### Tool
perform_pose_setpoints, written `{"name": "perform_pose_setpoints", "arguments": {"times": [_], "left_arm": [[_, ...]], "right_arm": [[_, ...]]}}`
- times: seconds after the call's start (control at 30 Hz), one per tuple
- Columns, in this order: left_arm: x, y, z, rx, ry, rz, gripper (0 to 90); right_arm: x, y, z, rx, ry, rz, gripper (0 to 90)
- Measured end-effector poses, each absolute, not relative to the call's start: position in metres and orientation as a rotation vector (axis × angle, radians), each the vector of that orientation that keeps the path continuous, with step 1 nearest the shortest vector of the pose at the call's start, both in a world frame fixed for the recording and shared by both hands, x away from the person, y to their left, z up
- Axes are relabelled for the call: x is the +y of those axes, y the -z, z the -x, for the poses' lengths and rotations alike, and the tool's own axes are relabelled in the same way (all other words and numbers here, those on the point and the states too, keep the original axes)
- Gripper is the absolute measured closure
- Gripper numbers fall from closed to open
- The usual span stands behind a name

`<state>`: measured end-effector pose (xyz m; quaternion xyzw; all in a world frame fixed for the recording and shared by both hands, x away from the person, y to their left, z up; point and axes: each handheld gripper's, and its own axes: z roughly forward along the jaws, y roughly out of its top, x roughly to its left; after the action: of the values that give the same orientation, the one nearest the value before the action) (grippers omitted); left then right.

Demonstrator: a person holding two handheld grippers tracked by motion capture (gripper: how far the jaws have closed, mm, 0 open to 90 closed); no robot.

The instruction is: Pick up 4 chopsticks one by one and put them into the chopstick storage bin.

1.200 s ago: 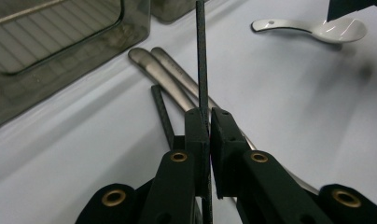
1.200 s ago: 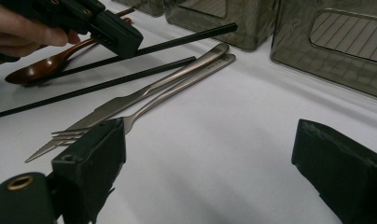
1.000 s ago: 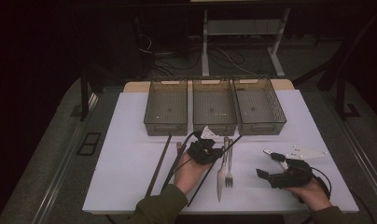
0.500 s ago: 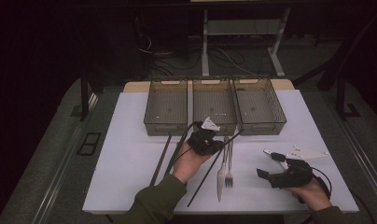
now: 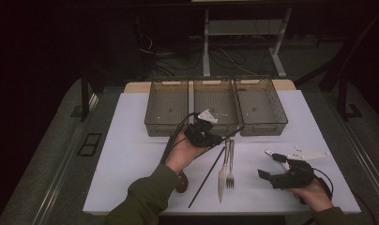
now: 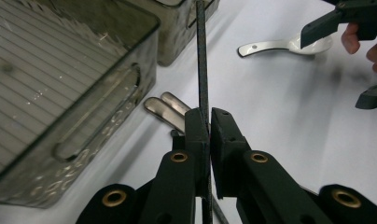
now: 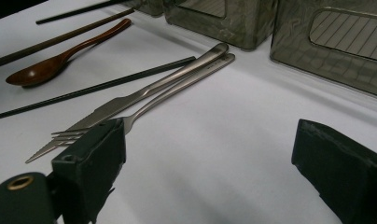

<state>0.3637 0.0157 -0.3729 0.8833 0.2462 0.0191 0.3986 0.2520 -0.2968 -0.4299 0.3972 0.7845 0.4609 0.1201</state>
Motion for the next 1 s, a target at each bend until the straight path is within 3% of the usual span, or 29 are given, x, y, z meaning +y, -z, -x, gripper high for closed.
{"name": "perform_pose_setpoints", "arguments": {"times": [1.0], "left_arm": [[0.069,0.333,-0.404,0.633,-0.068,-2.238,85.4]], "right_arm": [[-0.297,0.431,-0.252,2.294,-1.343,-1.163,9.6]]}}
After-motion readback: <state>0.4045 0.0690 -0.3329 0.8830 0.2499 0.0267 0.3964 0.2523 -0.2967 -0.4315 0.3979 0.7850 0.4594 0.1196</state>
